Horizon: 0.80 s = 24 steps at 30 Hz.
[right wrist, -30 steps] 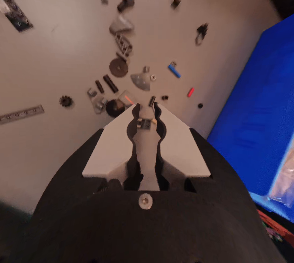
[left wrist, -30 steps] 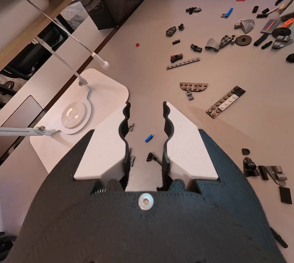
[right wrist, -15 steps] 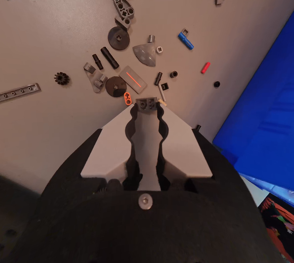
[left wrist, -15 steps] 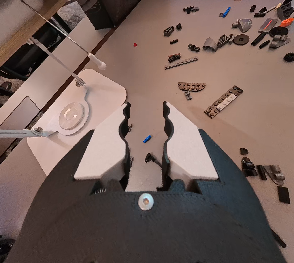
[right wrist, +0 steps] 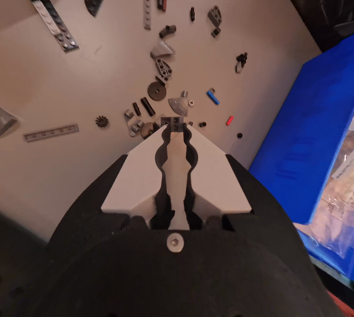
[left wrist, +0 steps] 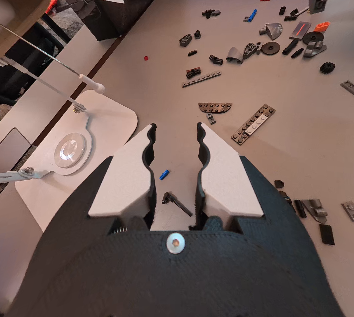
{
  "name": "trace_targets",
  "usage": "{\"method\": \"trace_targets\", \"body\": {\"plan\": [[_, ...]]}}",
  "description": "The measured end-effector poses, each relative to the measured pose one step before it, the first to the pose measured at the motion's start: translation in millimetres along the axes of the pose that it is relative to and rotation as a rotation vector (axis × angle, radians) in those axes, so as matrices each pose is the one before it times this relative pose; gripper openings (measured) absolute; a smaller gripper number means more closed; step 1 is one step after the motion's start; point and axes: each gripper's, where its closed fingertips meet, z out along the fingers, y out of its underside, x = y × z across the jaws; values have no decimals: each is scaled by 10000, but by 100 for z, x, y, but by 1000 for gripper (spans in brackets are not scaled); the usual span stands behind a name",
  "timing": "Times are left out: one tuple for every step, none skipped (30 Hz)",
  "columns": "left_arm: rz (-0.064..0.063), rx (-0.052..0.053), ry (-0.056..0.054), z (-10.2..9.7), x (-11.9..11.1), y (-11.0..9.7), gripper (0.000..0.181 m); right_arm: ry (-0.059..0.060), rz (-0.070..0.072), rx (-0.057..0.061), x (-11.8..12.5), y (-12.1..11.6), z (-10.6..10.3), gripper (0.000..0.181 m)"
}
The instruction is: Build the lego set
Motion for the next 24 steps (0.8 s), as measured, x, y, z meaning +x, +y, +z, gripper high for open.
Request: {"method": "trace_targets", "body": {"plan": [[-9, 20, 21, -20, 41, -30, 42, -170, 81, 316, -191, -553, -123, 12], [4, 8, 21, -7, 55, -24, 42, -154, 1, 223, -229, -428, -91, 12], [16, 2, 17, 6, 70, -14, 42, -117, -78, 258, -245, -498, -92, 11], [15, 14, 41, 16, 105, -44, 42, -126, -98, 400, -322, -762, -107, 11], [-13, 37, 60, 16, 133, -71, 42, -113, -107, 490, -351, -971, -109, 11], [-14, 76, 108, -4, 224, -152, 42, -96, -141, 570, -383, -1119, -103, 12], [18, 144, 162, -33, 331, -273, 41, -180, -167, 606, -564, -1204, -101, 11], [16, 153, 159, -37, 368, -317, 40, -135, -117, 534, -510, -1124, -42, 12], [-47, 130, 166, -18, 372, -293, 40, -39, -48, 403, -337, -925, 43, 11], [-151, 232, 340, -44, 610, -444, 39, -105, -86, 322, -457, -788, 118, 11], [-214, 305, 408, -59, 692, -547, 38, -114, -213, 295, -522, -704, 118, 11], [-223, 258, 331, -71, 543, -460, 38, -20, -272, 271, -399, -642, 97, 11], [-216, 229, 335, -69, 507, -397, 37, -36, -222, 265, -380, -634, 74, 11], [-250, 286, 397, -101, 548, -466, 35, -97, -140, 296, -425, -659, 85, 11], [-268, 310, 436, -110, 582, -481, 34, -103, -87, 285, -376, -619, 68, 11], [-284, 300, 464, -93, 611, -477, 33, -63, -120, 265, -305, -576, 36, 11], [-325, 293, 545, -56, 710, -448, 32, -75, -194, 291, -360, -611, -5, 11], [-358, 294, 624, -15, 807, -434, 31, -120, -177, 316, -416, -652, -9, 11], [-370, 355, 679, 8, 886, -492, 31, -154, -69, 307, -425, -618, 45, 11], [-362, 294, 579, 44, 741, -377, 30, -193, -6, 280, -450, -576, 87, 11], [-345, 225, 559, 72, 680, -261, 29, -209, -42, 273, -479, -533, 120, 11], [-329, 214, 502, 61, 573, -244, 28, -167, -103, 253, -444, -514, 128, 11], [-278, 181, 437, 41, 489, -206, 27, -102, -98, 201, -332, -446, 136, 11], [-218, 134, 441, 26, 510, -141, 27, -109, -41, 179, -285, -385, 139, 12]]}}
